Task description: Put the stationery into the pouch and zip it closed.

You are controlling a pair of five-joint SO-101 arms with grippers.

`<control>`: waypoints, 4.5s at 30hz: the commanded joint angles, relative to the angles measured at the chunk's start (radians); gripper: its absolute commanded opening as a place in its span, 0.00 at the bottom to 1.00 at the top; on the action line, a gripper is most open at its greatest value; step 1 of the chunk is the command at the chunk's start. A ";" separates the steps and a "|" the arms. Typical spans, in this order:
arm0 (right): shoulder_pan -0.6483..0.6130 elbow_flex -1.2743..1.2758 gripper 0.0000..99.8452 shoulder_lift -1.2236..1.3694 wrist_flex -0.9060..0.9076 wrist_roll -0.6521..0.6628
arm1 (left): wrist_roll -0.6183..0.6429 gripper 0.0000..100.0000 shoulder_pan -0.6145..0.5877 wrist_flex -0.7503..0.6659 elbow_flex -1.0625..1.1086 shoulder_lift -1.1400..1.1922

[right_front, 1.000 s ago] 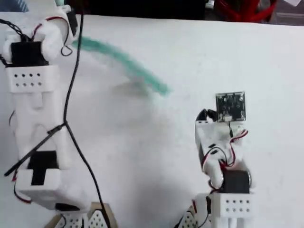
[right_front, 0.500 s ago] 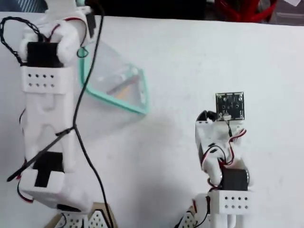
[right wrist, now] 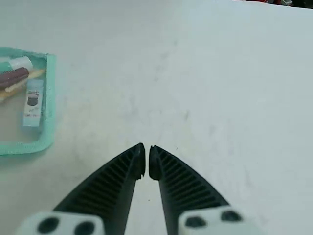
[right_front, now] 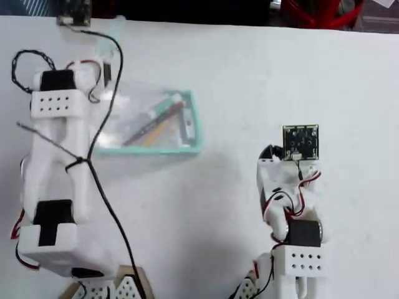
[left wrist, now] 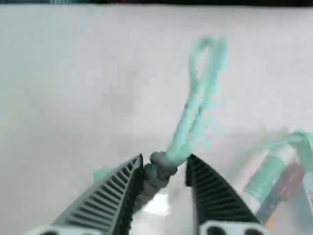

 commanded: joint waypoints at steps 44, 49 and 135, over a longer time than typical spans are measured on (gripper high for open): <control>0.015 0.061 0.02 -0.012 -0.116 -0.003 | -0.044 0.03 0.162 0.597 -1.069 1.030; 0.015 0.061 0.02 -0.012 -0.116 -0.002 | -0.044 0.03 0.275 0.750 -1.226 1.106; -0.004 -2.377 0.02 -0.216 0.983 -0.034 | 0.083 0.04 -0.050 0.497 -0.841 -1.626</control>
